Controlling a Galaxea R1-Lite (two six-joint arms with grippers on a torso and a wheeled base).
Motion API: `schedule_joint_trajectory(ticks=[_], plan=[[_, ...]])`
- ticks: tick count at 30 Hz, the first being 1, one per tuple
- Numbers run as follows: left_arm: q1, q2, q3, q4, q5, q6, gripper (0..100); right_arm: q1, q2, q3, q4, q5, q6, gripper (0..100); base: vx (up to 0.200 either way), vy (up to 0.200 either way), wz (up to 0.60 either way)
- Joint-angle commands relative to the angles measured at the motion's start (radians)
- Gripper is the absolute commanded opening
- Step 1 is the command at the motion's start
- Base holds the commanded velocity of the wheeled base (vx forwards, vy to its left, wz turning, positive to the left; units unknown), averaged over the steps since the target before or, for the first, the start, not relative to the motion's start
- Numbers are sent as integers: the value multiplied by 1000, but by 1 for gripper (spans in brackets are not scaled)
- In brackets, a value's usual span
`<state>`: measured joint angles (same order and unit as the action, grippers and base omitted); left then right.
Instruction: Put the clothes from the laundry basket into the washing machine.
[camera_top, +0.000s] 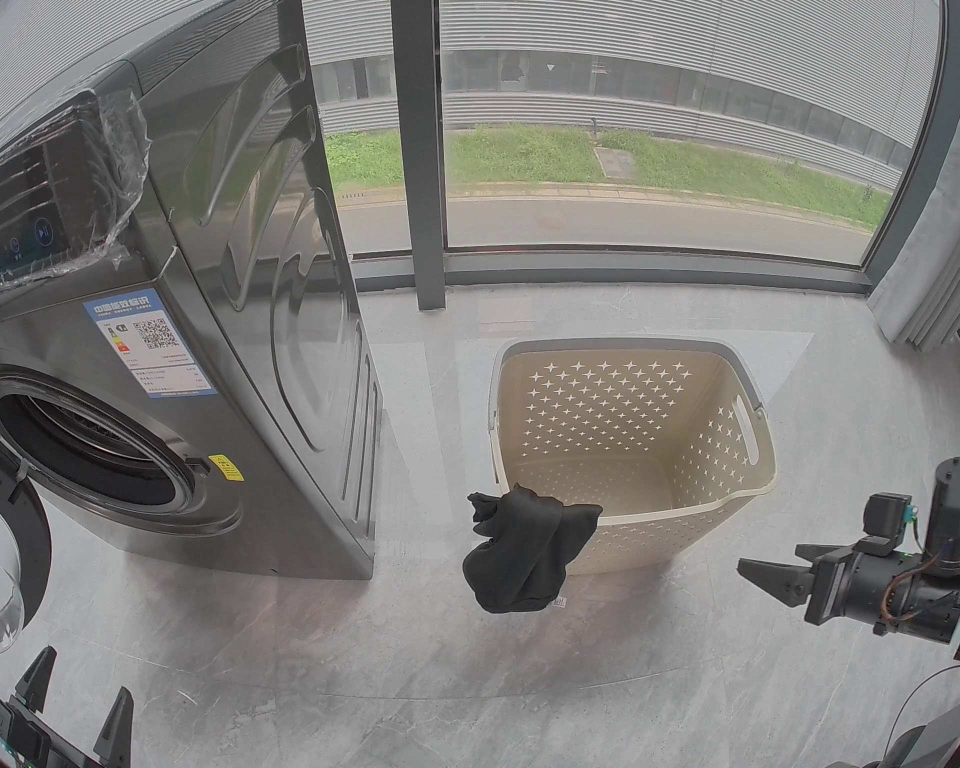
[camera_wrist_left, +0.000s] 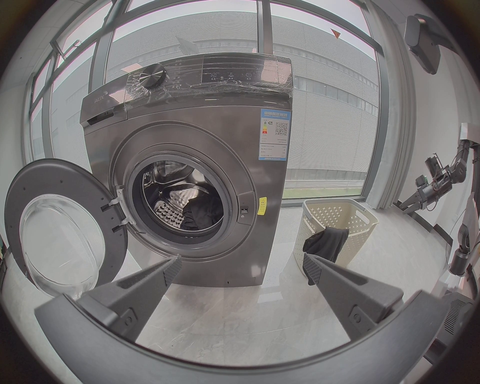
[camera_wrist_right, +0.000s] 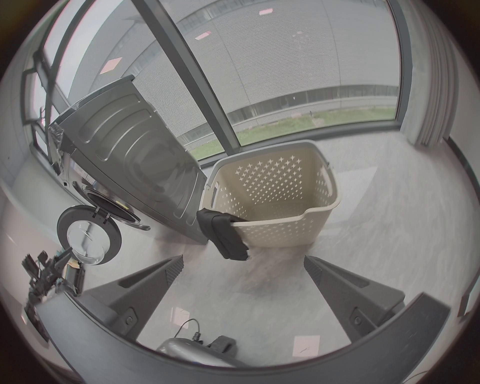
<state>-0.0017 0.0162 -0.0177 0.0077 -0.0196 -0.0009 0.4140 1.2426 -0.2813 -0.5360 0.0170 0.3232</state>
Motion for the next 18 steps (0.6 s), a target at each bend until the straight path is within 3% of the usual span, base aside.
schedule_joint_trajectory(ticks=[1,7,13,18], plan=[[0,-9,15,0,0,-1,100,81,206,-79,-7,-31,79,100,0,0,0],[0,-9,15,0,0,-1,100,106,310,-151,-10,-35,89,100,0,0,0],[0,-9,15,0,0,-1,100,144,463,-213,-93,-103,106,100,0,0,0],[0,-9,15,0,0,-1,100,178,545,-233,-159,-132,126,100,0,0,0]])
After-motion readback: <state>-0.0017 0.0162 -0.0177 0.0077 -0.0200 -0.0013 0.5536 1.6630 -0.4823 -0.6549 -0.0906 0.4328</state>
